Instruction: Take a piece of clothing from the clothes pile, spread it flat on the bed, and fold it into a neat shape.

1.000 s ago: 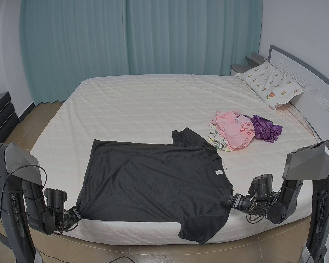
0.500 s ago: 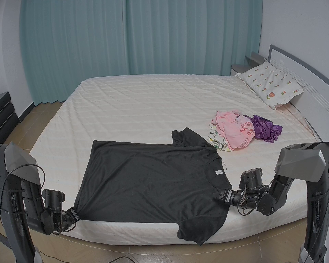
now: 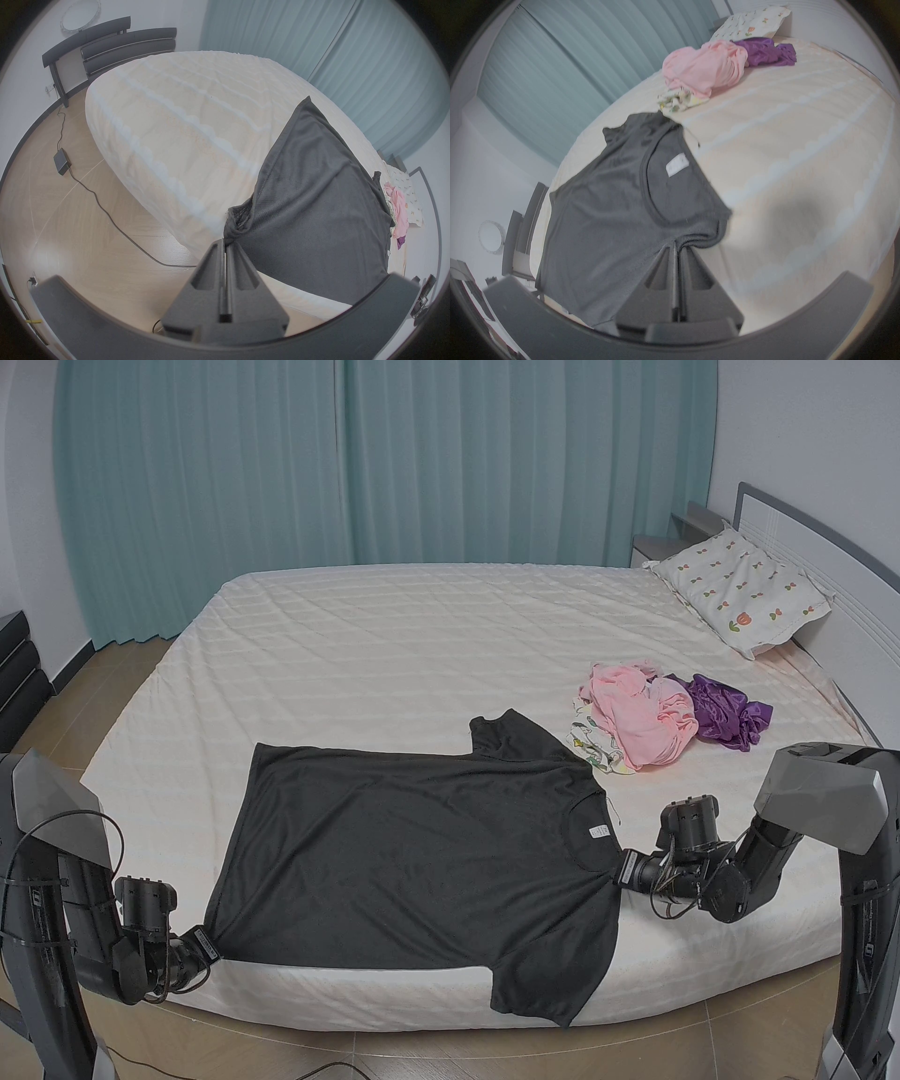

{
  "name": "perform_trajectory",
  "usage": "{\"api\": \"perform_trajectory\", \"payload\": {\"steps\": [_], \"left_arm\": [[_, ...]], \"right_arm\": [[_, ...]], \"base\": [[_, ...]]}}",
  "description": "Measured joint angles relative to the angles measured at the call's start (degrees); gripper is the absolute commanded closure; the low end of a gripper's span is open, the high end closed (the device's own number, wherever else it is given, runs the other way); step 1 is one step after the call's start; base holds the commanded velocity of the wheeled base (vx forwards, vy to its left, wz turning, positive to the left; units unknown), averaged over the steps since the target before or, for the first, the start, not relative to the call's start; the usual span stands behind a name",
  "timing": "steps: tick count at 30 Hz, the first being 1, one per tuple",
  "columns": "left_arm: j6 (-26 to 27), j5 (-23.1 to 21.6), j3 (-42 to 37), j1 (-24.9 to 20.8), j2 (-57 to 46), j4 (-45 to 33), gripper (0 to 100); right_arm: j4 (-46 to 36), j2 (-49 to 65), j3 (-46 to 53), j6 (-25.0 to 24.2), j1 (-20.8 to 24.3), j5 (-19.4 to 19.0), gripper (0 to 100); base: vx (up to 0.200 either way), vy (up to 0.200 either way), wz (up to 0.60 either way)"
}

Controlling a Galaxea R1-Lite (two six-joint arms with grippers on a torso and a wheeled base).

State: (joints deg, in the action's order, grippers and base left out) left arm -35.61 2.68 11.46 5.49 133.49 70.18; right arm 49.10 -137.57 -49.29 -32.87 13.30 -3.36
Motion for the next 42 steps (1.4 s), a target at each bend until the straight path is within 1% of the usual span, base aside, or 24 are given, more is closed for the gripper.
{"api": "perform_trajectory", "payload": {"steps": [5, 10, 11, 20, 25, 27, 31, 36, 40, 42], "left_arm": [[-0.16, -0.59, -0.16, -0.48, 0.0, 0.79, 100], [-0.95, -0.68, -0.2, -1.63, 0.0, 0.98, 100], [-1.12, -0.69, -0.17, -1.9, 0.02, 1.01, 100], [-1.52, -0.68, 0.15, -2.57, 0.15, 1.08, 100], [-1.67, -0.72, 0.24, -2.65, 0.17, 1.08, 100], [-1.69, -0.8, 0.28, -2.65, 0.17, 1.08, 100], [-1.72, -1.21, 0.26, -2.62, 0.15, 1.08, 100], [-1.76, -1.78, 0.11, -2.55, 0.13, 1.08, 100], [-1.74, -2.02, 0.0, -2.51, 0.11, 1.08, 100], [-1.76, -2.06, 0.0, -2.46, 0.09, 1.08, 100]], "right_arm": [[-1.16, -0.22, -4.33, 1.48, -2.04, -0.35, 100], [-1.37, -1.27, -7.55, 2.57, -2.63, -0.55, 100], [-1.37, -1.6, -8.13, 2.68, -2.63, -0.6, 0], [-0.68, -2.07, -7.22, 2.4, -2.36, -0.51, 0], [-0.57, 1.0, -2.56, 1.56, -2.65, -0.76, 0], [-0.57, 2.56, 0.8, 0.82, -1.82, -1.23, 0], [0.07, 5.27, 8.39, -1.05, 1.66, -1.85, 0], [4.32, 7.52, 16.98, -3.36, 8.41, -1.99, 0], [5.72, 7.83, 20.37, -3.97, 13.24, -0.4, 0], [5.88, 7.56, 21.07, -3.97, 14.9, 0.35, 0]], "base": [[0.0, 0.0, 0.0], [0.0, 0.0, 0.0], [0.0, 0.0, 0.0], [0.0, 0.0, 0.0], [0.0, 0.0, 0.0], [0.0, 0.0, 0.0], [0.0, 0.0, 0.0], [0.0, 0.0, 0.0], [0.0, 0.0, 0.0], [0.0, 0.0, 0.0]]}}
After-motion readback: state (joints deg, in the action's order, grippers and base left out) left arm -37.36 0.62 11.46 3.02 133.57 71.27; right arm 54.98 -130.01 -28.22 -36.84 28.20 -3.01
